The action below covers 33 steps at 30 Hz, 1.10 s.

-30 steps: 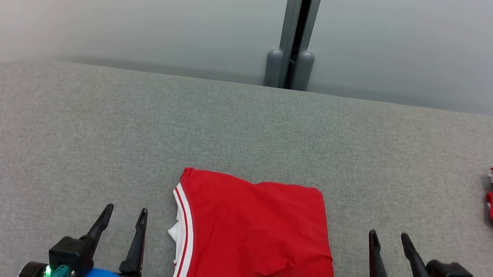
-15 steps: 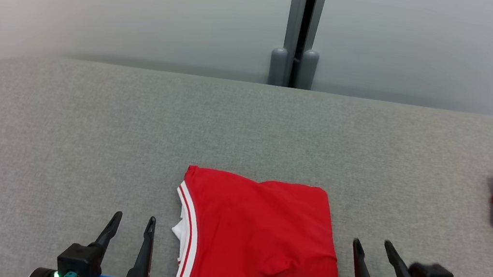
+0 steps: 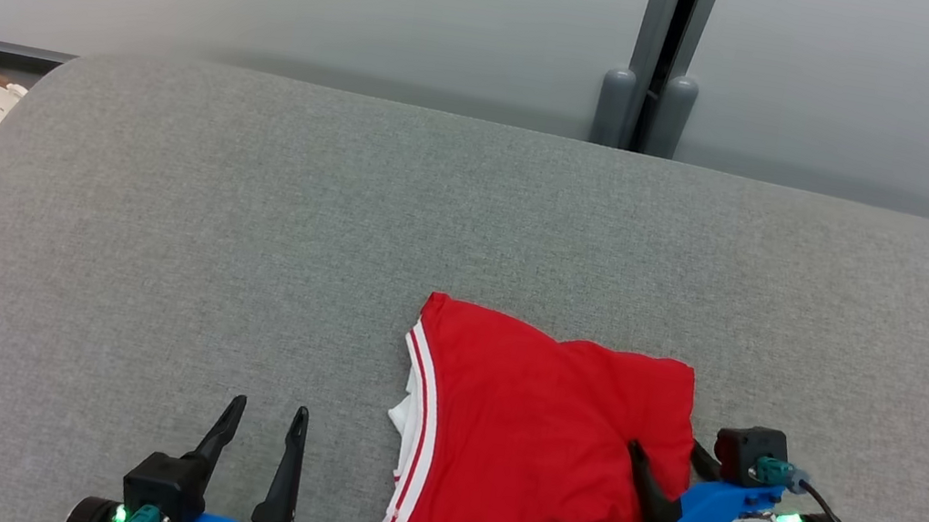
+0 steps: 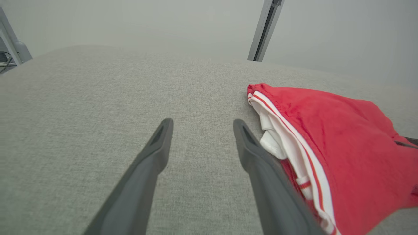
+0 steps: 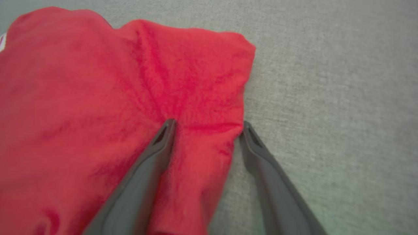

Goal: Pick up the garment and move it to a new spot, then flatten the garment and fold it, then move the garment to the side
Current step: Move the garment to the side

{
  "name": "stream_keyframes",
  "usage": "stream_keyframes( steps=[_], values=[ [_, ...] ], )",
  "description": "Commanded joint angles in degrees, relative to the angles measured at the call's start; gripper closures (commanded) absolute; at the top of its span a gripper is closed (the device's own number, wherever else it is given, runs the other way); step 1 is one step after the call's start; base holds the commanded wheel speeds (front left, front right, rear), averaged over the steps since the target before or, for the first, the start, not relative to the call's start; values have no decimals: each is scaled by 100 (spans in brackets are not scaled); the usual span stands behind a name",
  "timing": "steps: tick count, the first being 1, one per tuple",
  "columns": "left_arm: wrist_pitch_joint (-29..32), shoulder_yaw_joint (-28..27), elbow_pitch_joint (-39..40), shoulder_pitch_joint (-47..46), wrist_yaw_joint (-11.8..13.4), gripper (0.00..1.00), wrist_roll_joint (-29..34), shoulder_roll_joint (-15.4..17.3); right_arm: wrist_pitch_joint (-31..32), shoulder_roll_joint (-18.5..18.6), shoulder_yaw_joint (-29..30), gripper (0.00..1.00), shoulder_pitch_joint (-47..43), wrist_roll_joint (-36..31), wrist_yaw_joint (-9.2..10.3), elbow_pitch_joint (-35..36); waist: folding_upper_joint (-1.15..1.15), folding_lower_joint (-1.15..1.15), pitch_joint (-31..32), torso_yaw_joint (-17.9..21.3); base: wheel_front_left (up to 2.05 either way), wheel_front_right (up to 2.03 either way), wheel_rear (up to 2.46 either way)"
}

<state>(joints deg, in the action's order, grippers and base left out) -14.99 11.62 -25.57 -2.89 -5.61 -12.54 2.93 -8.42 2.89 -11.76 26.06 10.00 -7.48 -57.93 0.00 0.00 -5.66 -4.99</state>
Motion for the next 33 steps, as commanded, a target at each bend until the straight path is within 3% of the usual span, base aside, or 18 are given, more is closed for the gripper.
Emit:
stream_keyframes(
  steps=[1, 2, 3, 10, 24, 33],
  values=[
    [-26, -29, 5, -90, -2, 0, -12, -4, 193, 7, -98, 35, -35, 69, -2, -235, 0, 0, -16, -38, 0, 0, 0],
    [-26, -41, 3, -76, -2, 0, -11, -4, 237, -6, -167, 76, -72, 118, -2, -322, 0, 0, -10, -43, 0, 0, 0],
    [-26, -56, 3, -56, 1, 0, -13, -4, 206, -13, -221, 100, -91, 186, -2, -365, 0, 0, 0, -36, 0, 0, 0],
    [-26, -112, 78, 33, -17, 0, 25, -5, -420, 67, 40, 100, 114, 177, 12, -527, 0, 0, 106, 447, 0, 0, 0],
    [-26, 491, 168, -141, -123, 0, -142, -1, -662, 45, 533, 100, -17, -205, 5, -656, 0, 0, 147, 2461, 0, 0, 0],
    [-26, 875, 70, -226, -159, 0, -49, 1, -675, 46, 913, 100, -137, -460, 4, -441, 0, 0, 22, 2952, 0, 0, 0]
  ],
)
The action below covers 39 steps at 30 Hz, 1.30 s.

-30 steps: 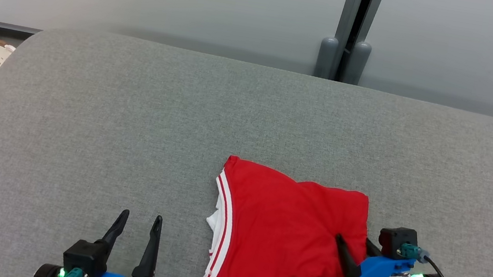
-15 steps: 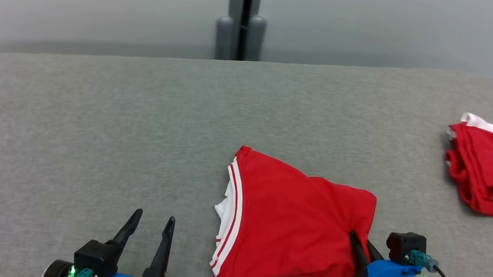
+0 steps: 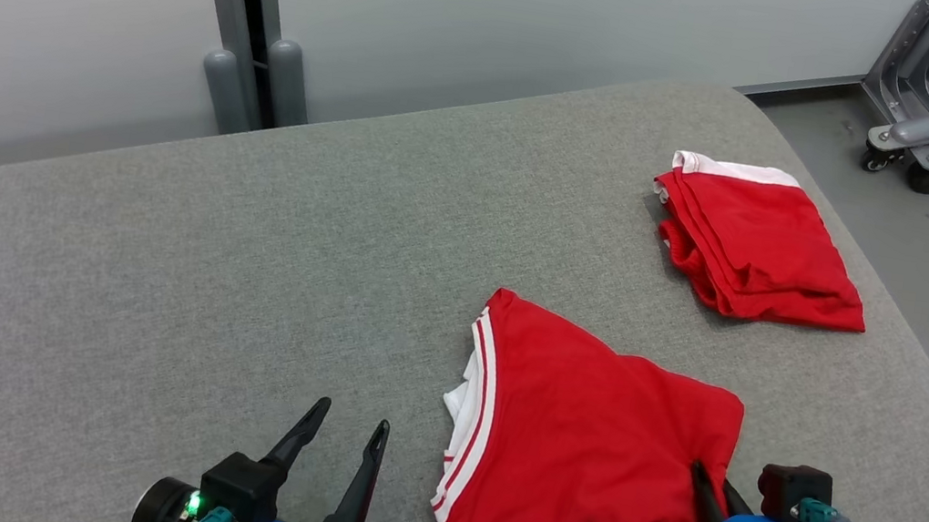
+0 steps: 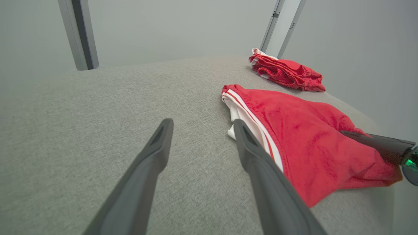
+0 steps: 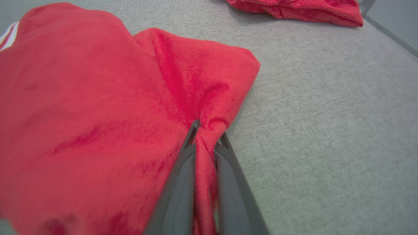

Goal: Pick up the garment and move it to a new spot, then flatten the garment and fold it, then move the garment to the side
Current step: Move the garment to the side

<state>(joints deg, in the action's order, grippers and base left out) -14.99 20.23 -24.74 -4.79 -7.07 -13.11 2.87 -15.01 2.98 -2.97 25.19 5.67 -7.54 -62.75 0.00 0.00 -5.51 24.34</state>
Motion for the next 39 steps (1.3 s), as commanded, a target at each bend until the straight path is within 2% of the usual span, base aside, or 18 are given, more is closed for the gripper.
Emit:
stream_keyframes(
  steps=[1, 8, 15, 17, 21, 27, 28, 29, 30, 34, 39],
  values=[
    [-26, 32, -28, -29, -18, 0, 20, 7, -16, 39, 59, 100, -60, -58, 10, 62, 0, 0, -5, 27, 0, 0, 0],
    [-26, 102, -186, -19, -48, 0, 80, 8, -18, 140, 291, 100, 368, -138, 8, 260, 0, 0, -144, -137, 0, 0, 0],
    [-26, -30, -284, -149, -57, 0, 318, 6, 186, 375, 192, 100, 1458, -484, 7, 417, 0, 0, -415, -489, 0, 0, 0],
    [-26, -62, -296, -190, -58, 0, 361, 7, 309, 567, 266, 100, 1794, -689, 8, 387, 0, 0, -509, -595, 0, 0, 0],
    [-26, -60, -283, -310, -61, 0, 398, 19, 663, 977, 722, 100, 2317, -1265, 7, 319, 0, 0, -694, -811, 0, 0, 0],
    [-26, -19, -269, -451, -44, 0, 374, 40, 1200, 1728, 1983, 100, 2567, -2235, 8, 521, 0, 0, -902, -1063, 0, 0, 0],
    [-25, -22, -269, -473, -44, 0, 365, 46, 1247, 1796, 2232, 82, 2553, -2398, 7, 606, 0, 0, -930, -1092, 0, 0, 0],
    [-26, -29, -265, -501, -45, 0, 359, 49, 1277, 1849, 2497, 15, 2522, -2554, 8, 714, 0, 0, -955, -1118, 0, 0, 0],
    [-26, -47, -265, -519, -45, 0, 355, 53, 1302, 1861, 2738, 0, 2467, -2728, 7, 811, 0, 0, -969, -1137, 0, 0, 0],
    [-26, -162, -271, -587, -45, 0, 341, 89, 1151, 1581, 3526, 0, 2347, -3253, 6, 1140, 0, 0, -1001, -1188, 0, 0, 0],
    [-26, -364, -245, -615, -45, 0, 377, 129, 497, 1022, 3838, 0, 2307, -3505, 7, 1161, 0, 0, -939, -1161, 0, 0, 0]
  ],
)
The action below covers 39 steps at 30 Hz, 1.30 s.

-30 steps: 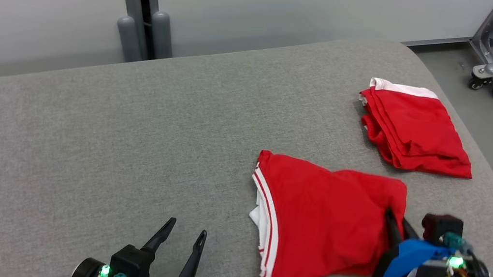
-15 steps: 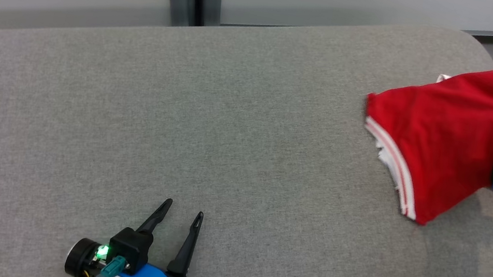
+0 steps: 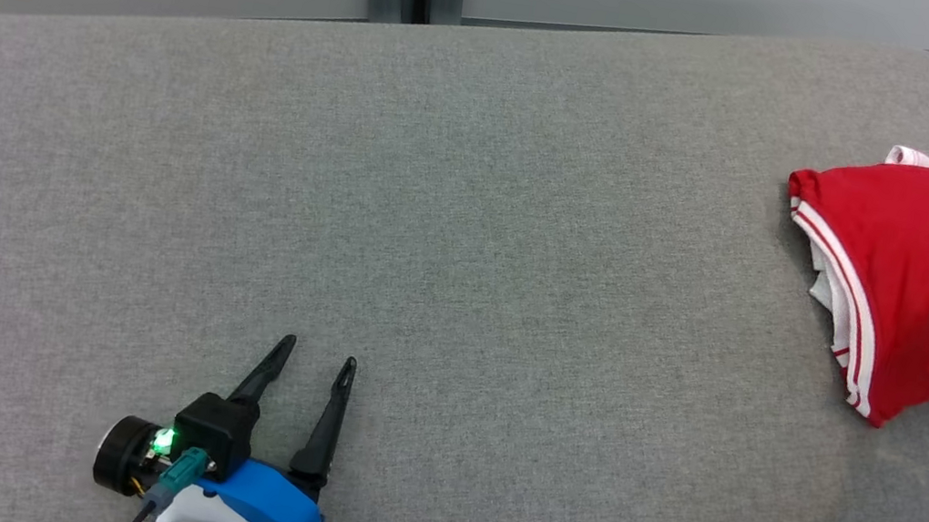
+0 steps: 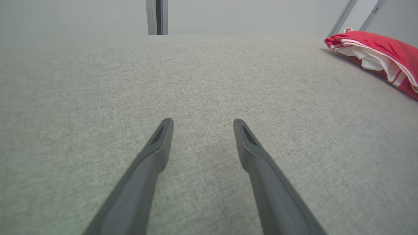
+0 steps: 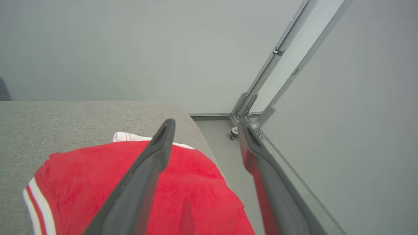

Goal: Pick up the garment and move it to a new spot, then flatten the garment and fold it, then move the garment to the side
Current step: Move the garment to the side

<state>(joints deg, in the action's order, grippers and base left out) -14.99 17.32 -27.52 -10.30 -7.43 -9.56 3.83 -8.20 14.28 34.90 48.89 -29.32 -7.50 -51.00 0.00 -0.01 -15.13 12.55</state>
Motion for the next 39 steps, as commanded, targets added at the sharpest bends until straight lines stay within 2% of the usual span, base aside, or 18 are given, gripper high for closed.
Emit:
stream_keyframes(
  steps=[1, 2, 5, 8, 12, 16, 21, 27, 39],
  values=[
    [-26, -140, 45, -59, -9, 0, 33, 35, -296, -246, 39, 0, -93, -52, 2, -57, 0, 1, 41, 29, 0, 0, 0],
    [-26, -140, 45, -59, -9, 0, 33, 35, -296, -246, 39, 0, -93, -52, 2, -57, 0, 1, 41, 29, 0, 0, 0],
    [-26, -358, 86, -4, -9, 0, 46, 25, -582, -689, -76, 0, -202, -52, 2, -141, 0, 1, 93, 53, 0, 0, 0],
    [-26, -523, 134, 28, -9, 0, 61, -3, -691, -950, -362, 0, -389, 142, 2, -231, 0, 1, 158, 36, 0, 0, 0],
    [-26, -700, 145, 53, -9, 0, 77, -25, -698, -1124, -1118, 0, -807, 868, 2, 56, 0, 1, 220, -24, 0, 0, 0],
    [-26, -882, 145, 74, -8, 0, 106, -53, -700, -1127, -2258, 0, -1298, 2073, 2, 320, 0, 1, 292, -142, 0, 0, 0],
    [-25, -1076, 117, 164, 7, 0, 102, -81, -701, -1127, -3018, 0, -1965, 2878, 2, 743, 0, 1, 401, -314, 0, 0, 0],
    [-26, -1250, 113, 252, 97, 0, 67, -92, -702, -1126, -3237, 0, -2431, 3173, 2, 1071, 0, 1, 523, -511, 0, 0, 0],
    [-26, -1396, 166, 492, 242, 0, -227, -94, -702, -1127, -3156, 0, -2968, 3405, 2, 1435, 0, 1, 976, -715, 0, 0, 0]
  ],
)
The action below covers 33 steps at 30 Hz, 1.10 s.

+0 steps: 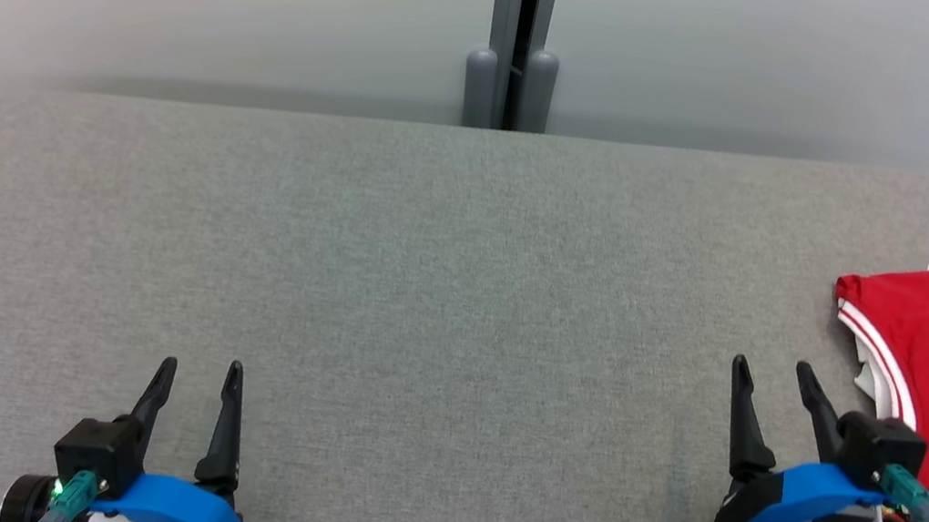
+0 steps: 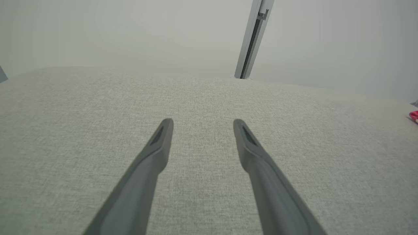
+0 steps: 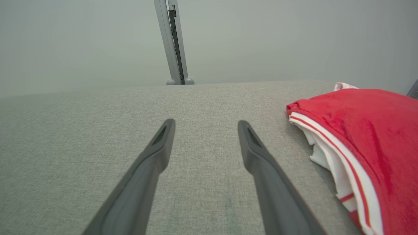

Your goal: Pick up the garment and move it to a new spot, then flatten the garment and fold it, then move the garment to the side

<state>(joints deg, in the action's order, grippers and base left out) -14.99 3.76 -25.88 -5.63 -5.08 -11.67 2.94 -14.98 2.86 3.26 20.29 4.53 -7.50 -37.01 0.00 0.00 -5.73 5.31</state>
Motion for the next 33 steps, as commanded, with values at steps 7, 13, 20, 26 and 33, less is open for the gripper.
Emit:
stream_keyframes(
  steps=[7, 13, 20, 26, 33],
  values=[
    [-26, -53, -40, 251, 32, 0, -122, -6, -24, 14, -71, 0, -488, 201, 2, 136, 0, 0, 379, -94, 0, 0, 0],
    [-26, -88, -35, 421, -2, 0, -191, -4, -24, 15, -137, 0, -694, 290, 2, 182, 0, 0, 530, -136, 0, 0, 0],
    [0, -70, -49, 447, -96, 100, -424, -1, 0, 0, -192, 100, -678, 315, 1, 163, 0, 0, 594, -157, 0, 0, 0],
    [124, -139, -211, 488, -101, 100, -680, -5, 149, -19, -108, 100, -734, 557, 1, 7, 0, 0, 597, -167, 0, 0, 0],
    [322, -226, -68, 432, -116, 100, -1407, -5, 354, -16, -65, 100, -804, 1377, 1, 239, 0, 0, 595, -188, 0, 0, 0]
  ],
)
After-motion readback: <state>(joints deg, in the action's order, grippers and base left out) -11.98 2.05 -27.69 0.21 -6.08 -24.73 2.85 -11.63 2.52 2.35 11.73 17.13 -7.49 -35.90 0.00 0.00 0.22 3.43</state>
